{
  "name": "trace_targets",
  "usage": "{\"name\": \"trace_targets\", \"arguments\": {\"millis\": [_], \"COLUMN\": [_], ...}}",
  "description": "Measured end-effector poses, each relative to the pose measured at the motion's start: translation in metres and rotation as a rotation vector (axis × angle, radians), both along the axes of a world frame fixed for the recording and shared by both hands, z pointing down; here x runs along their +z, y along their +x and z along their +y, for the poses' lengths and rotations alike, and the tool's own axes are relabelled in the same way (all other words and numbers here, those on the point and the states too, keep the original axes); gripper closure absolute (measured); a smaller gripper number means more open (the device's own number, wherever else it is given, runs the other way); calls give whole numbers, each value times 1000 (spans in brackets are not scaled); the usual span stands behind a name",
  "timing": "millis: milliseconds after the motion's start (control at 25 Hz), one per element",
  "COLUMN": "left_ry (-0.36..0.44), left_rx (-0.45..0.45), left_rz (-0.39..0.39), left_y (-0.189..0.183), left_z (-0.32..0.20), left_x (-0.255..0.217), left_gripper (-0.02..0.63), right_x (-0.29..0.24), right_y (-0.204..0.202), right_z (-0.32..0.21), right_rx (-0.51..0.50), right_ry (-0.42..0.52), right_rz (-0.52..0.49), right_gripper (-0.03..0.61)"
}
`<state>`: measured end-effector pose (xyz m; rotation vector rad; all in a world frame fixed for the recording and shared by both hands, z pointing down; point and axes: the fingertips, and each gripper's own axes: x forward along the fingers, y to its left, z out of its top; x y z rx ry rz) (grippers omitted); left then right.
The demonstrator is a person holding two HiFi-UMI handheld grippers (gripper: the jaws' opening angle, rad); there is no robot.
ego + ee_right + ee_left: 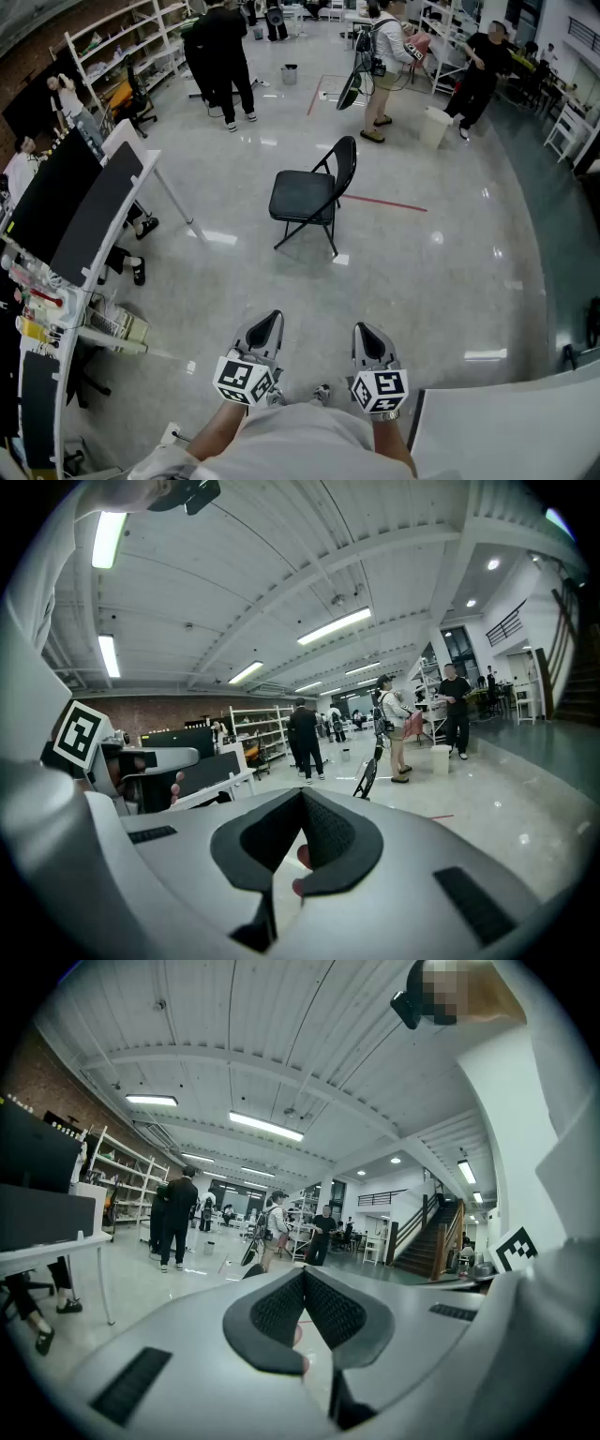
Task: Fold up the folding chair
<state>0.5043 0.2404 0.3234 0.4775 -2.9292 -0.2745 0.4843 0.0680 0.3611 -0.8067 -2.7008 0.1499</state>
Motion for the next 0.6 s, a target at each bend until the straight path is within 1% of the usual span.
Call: {"name": "trace_targets", "arguments": {"millis": [120, 320, 440, 600], "left_ry": [-29, -6, -12, -23], "left_rx": [-7, -53, -69, -57], "left_rz": [-8, 47, 45, 30], "left_y": [13, 34, 37, 32], "left_z": [22, 55, 62, 53], "left_x": [-4, 12, 10, 5], "left_gripper": [603, 603, 603, 603], "right_x": [-4, -8, -7, -12], "right_y": [7, 18, 25, 22], "right_z": [29, 59, 63, 54], "right_rx": [-24, -47, -64, -49], "right_ry": [2, 3, 15, 16], "right_rz": [-32, -47, -48, -61], "right_gripper": [574, 574, 574, 574]}}
